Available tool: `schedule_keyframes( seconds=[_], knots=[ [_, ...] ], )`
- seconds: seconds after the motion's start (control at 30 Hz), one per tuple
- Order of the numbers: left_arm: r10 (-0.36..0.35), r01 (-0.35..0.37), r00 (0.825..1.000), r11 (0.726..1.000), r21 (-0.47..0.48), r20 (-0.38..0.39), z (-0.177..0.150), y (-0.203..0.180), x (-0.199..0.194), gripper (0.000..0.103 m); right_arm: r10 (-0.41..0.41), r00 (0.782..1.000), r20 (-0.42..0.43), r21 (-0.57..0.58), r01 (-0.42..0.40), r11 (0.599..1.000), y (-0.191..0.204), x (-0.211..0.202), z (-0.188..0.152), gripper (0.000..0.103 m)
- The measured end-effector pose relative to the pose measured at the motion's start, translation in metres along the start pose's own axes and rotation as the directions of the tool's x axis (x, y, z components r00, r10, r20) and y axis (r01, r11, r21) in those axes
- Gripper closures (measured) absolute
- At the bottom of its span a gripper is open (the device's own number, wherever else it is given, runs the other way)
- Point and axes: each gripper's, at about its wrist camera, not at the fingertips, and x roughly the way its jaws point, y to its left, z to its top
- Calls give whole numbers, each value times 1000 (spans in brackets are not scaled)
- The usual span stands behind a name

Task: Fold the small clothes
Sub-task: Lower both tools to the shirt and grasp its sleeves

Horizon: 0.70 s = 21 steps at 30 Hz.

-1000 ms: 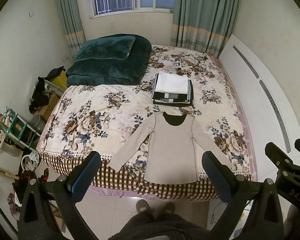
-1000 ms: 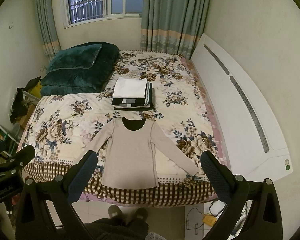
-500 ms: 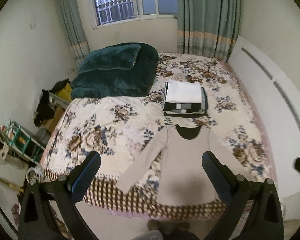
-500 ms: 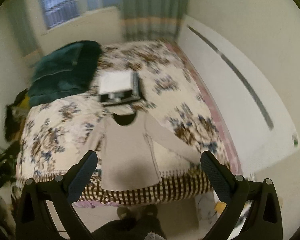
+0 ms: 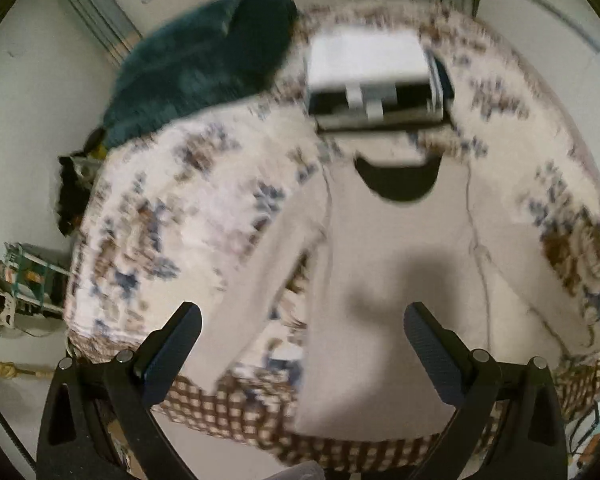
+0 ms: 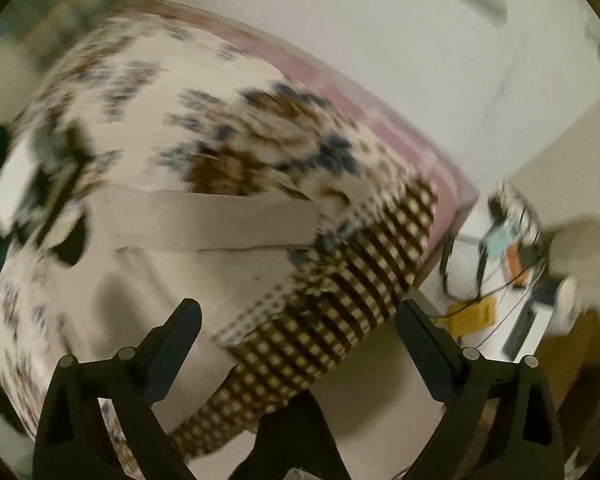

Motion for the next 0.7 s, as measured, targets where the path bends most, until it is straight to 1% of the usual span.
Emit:
schedule_keyframes(
  seconds=[0.03, 0.1, 0.13, 0.23, 0.33, 0.37, 0.4, 0.43, 0.47, 0.5, 0.53, 0.57, 0.6, 0.63, 0.7],
  knots=[
    [5, -5, 999, 1000, 0, -34, -2, -9, 22, 0, -1, 1000, -14, 28, 1, 1000, -8, 26, 9, 8],
    [-3, 3, 997, 1000, -2, -74, -10, -19, 53, 0, 3, 999, -42, 78, 1, 997, -24, 78, 23, 8],
    [5, -5, 996, 1000, 3, -93, -12, -25, 70, 0, 4, 999, -48, 99, 1, 995, -28, 101, 29, 8],
    [38, -35, 987, 999, 18, -154, -24, -37, 122, 0, 13, 996, -87, 148, 0, 989, -31, 168, 43, 8],
    [55, -54, 980, 998, 13, -191, -29, -37, 157, 0, 47, 990, -131, 228, -16, 973, -30, 228, 50, 9],
    [58, -58, 979, 998, 5, -198, -31, -35, 168, 0, 45, 989, -138, 242, -10, 970, -29, 242, 53, 10],
    [61, -62, 978, 998, 0, -200, -33, -33, 176, 0, 61, 989, -138, 259, -23, 966, -27, 253, 53, 17],
    [59, -61, 978, 998, -3, -199, -33, -32, 182, 0, 86, 987, -138, 273, -45, 961, -24, 264, 53, 27],
    [58, -60, 978, 998, -6, -199, -35, -28, 187, 0, 85, 988, -133, 275, -45, 960, -19, 271, 53, 32],
    [58, -61, 979, 998, -9, -197, -34, -24, 191, 0, 82, 991, -101, 265, -53, 963, -12, 270, 52, 48],
    [59, -63, 979, 998, -15, -193, -35, -19, 194, 0, 73, 995, -67, 243, -55, 968, -4, 266, 50, 69],
    [56, -62, 980, 998, -25, -191, -36, -13, 196, 0, 41, 998, -43, 206, -32, 978, 7, 262, 48, 82],
    [54, -62, 980, 997, -36, -192, -39, -5, 197, 0, 35, 999, -19, 177, -31, 984, 18, 256, 44, 98],
    [55, -65, 980, 997, -46, -193, -39, 0, 197, 0, 43, 999, 4, 144, -43, 989, 30, 248, 40, 98],
    [51, -68, 980, 994, -82, -192, -43, 19, 194, 0, 45, 998, 47, 31, -46, 998, 66, 224, 25, 98]
  ],
)
